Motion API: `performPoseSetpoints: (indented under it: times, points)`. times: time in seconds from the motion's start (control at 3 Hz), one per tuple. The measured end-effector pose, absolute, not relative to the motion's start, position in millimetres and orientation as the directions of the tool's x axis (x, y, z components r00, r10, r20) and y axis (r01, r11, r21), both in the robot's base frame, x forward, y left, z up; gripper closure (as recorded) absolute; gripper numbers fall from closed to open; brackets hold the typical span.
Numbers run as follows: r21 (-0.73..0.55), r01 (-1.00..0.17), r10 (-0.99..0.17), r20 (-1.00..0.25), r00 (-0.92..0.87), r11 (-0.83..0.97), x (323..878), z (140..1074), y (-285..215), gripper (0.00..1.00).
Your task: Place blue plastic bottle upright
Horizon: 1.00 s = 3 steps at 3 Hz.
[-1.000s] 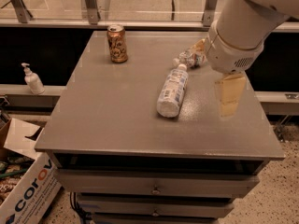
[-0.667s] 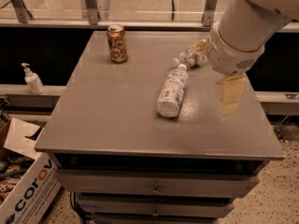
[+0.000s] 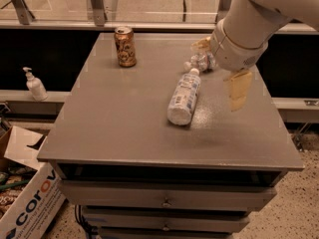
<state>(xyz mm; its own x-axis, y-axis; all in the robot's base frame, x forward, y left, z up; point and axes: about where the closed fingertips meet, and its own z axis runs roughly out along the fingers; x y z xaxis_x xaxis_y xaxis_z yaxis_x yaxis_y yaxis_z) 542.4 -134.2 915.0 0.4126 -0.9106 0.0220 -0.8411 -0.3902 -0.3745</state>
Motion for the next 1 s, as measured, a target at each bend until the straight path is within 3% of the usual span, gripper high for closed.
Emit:
performPoseSetpoints:
  times: [1.0]
  points:
    - [-0.288, -0.684, -0.738, 0.156, 0.657, -0.67, 585.2, 874.0, -97.0, 0.0]
